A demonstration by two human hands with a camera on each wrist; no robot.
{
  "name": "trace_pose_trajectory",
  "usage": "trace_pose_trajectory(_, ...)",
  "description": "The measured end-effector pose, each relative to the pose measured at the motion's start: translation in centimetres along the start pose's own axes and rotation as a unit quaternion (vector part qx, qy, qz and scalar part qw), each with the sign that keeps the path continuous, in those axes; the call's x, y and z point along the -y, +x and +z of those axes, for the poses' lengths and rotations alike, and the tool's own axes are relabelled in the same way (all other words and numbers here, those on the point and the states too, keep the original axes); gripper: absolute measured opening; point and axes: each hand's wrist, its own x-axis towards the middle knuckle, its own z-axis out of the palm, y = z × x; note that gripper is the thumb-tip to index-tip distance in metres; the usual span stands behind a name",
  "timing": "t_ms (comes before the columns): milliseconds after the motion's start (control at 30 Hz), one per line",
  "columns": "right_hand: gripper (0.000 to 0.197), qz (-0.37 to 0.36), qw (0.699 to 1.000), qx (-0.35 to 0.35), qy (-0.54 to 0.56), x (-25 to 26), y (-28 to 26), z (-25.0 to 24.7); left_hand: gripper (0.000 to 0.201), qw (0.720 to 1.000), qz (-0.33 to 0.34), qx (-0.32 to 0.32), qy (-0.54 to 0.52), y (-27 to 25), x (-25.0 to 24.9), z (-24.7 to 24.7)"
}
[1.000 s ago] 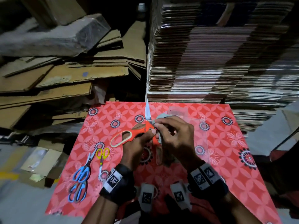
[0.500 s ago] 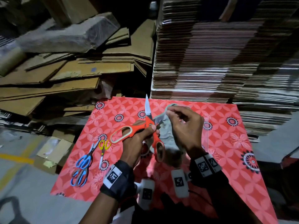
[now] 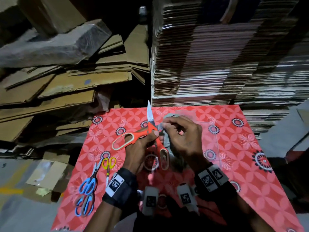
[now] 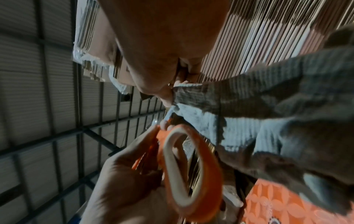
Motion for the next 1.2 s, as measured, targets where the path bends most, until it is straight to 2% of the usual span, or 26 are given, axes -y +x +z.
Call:
trace_pose_trajectory(67, 0.011, 0.007, 1.000, 0.005, 0.004, 0.0, 0.7, 0.1, 0.017, 1.000, -0.021, 0.013, -0.007, 0.3, -0.8, -0.7)
trace_pose_trajectory(200, 0.013, 0.032, 0.996, -0.087, 0.002, -0.3, 2.1, 0.0, 0.013, 0.998, -0.034, 0.040, 0.016, 0.9, -1.8, -1.6)
trace_pose_trajectory(400, 0.008, -0.032, 0.997, -0.028, -0.065, 0.5, 1.3, 2.1, 0.009, 0.997, 0.004, 0.073, 0.028, 2.0, -2.8, -3.2)
trace_pose_trajectory(533, 0.009, -0.003, 0.995, -0.081, -0.051, 0.0, 2.8, 1.6, 0.009, 0.993, 0.050, 0.091, 0.058, 2.5, -2.9, -3.7)
trace_pose_trajectory(667, 0.010, 0.011, 0.999, -0.041, -0.034, 0.2, 2.3, 2.4, 0.006, 0.996, 0.019, 0.085, 0.012, 3.2, -3.3, -4.2)
trace_pose_trajectory(767, 0.011, 0.077, 0.992, -0.095, 0.033, -1.4, 3.4, 1.1, 0.013, 0.996, -0.002, 0.089, 0.009, 3.3, -3.3, -4.9)
trace_pose_trajectory(833, 0.008, 0.097, 0.986, -0.111, 0.082, -1.5, 3.8, 0.1, 0.012, 0.996, 0.012, 0.084, 0.006, 3.3, -3.4, -4.9)
trace_pose_trajectory(900, 0.009, 0.090, 0.989, -0.078, 0.084, -1.2, 3.7, -0.3, 0.009, 0.997, 0.035, 0.072, 0.001, 3.3, -3.5, -4.9)
trace_pose_trajectory(1033, 0.010, 0.057, 0.996, 0.004, 0.073, -0.4, 3.5, -0.6, 0.014, 0.998, 0.001, 0.057, -0.029, 3.4, -4.1, -4.7)
trace_pose_trajectory(1100, 0.012, 0.045, 0.998, 0.014, 0.047, -0.2, 3.4, -0.8, 0.015, 0.998, 0.002, 0.044, -0.044, 3.5, -4.4, -4.6)
trace_pose_trajectory(1200, 0.017, -0.011, 0.998, -0.004, -0.064, 0.5, 3.2, -1.2, 0.016, 0.998, 0.020, 0.044, -0.043, 3.6, -4.8, -4.6)
